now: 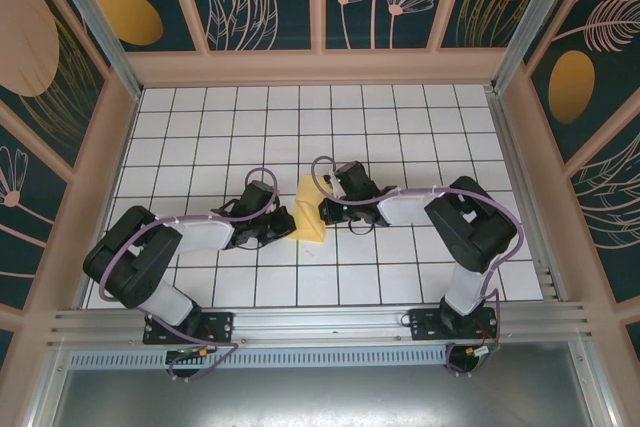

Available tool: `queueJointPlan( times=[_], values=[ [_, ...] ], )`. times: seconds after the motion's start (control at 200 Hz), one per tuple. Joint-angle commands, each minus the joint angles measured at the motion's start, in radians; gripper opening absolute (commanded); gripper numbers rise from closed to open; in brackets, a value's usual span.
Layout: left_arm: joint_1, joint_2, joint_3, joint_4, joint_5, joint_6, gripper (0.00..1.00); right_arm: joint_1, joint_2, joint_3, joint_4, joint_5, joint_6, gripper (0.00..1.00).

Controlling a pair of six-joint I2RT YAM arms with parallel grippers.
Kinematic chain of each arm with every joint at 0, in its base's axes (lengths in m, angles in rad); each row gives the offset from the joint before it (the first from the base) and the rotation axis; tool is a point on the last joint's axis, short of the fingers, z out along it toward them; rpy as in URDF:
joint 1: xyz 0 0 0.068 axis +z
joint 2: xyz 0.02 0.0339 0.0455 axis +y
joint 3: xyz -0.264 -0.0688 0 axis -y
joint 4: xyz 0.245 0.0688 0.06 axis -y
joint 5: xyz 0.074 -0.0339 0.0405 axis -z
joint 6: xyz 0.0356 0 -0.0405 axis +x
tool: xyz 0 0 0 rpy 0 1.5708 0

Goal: Fold a paper plane with a square sheet of paper (pick it up from the middle)
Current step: Fold the triangle a second time at the center of the table.

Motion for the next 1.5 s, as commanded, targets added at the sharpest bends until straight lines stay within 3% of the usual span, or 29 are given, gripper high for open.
queueJointPlan(
  times=[0.0, 0.931, 1.171, 1.256, 1.321, 1.496],
  values=[
    [0.004, 0.02, -0.007, -0.097, -0.063, 0.019, 0.08, -0.009, -0.016, 0.027, -0.018, -0.011, -0.025, 0.0],
    [0.005, 0.012, -0.007, -0.097, -0.06, 0.021, 0.11, -0.009, 0.032, -0.007, -0.012, 0.027, -0.01, 0.0],
    [0.005, -0.11, 0.042, -0.139, -0.061, 0.022, 0.17, -0.009, 0.044, -0.02, -0.001, 0.023, -0.007, 0.0],
    [0.004, -0.167, 0.058, -0.139, -0.082, 0.01, 0.11, -0.009, 0.049, -0.021, -0.001, 0.022, -0.007, 0.0],
    [0.005, -0.197, 0.057, -0.106, -0.082, -0.006, 0.0, -0.009, 0.05, -0.023, 0.002, 0.021, -0.006, 0.0],
    [0.007, -0.168, 0.068, 0.016, -0.027, -0.052, 0.0, -0.009, 0.049, -0.024, 0.003, 0.023, -0.005, 0.0]
  ],
)
